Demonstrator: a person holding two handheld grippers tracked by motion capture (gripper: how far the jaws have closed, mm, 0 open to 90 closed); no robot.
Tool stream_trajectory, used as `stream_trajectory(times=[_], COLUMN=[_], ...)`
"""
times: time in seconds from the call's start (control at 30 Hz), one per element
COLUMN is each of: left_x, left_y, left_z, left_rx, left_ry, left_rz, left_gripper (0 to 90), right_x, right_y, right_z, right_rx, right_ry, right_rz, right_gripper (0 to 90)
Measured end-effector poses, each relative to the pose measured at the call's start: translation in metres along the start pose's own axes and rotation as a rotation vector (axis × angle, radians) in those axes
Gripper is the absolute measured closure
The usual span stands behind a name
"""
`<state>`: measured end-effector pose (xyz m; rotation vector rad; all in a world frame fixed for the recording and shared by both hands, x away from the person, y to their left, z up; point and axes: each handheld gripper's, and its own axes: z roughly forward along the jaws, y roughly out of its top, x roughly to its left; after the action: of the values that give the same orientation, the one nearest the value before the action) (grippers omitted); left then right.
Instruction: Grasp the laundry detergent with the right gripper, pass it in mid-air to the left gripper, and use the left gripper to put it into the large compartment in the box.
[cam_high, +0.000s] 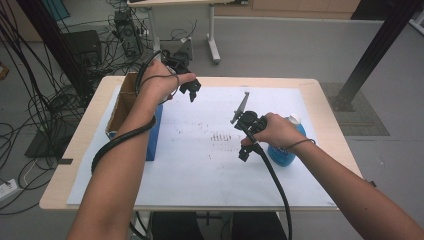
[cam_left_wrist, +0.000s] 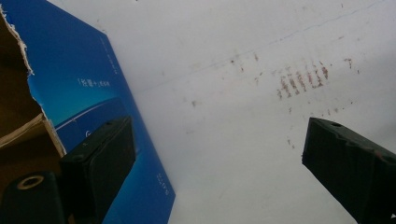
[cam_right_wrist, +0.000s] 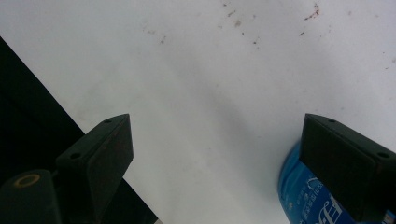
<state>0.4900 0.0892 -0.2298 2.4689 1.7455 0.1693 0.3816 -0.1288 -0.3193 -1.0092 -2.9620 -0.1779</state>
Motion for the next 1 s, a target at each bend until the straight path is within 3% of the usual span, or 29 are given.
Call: stream_trajectory(times=[0.33,0.43,0.77,1.0], left_x=[-0.001,-0.001,-0.001,-0.001], left_y=[-0.004,-0.006,-0.018,-0.024], left_z=[0.002,0.000,0.000,0.003], left_rx=[-0.012,-0.015,-0.025,-0.040], left_ry=[-0.011,-0.013,-0.037,-0.034], left_rz=[-0.010,-0.014,-0.024,-0.033], left_gripper=[10.0,9.7,9.5,9.6], right_x=[-0.001,0.000,-0.001,-0.001], right_y=[0.000,0.000,-0.005,-0.014], right_z=[0.000,-0.001,-0.004,-0.002], right_rx=[-0.022,-0.021,-0.040,-0.070], right_ry=[0.029,0.020,-0.002,0.017], right_rz=[0.004,-0.015,-0.015,-0.015], right_gripper=[8.0,7.4,7.4,7.7])
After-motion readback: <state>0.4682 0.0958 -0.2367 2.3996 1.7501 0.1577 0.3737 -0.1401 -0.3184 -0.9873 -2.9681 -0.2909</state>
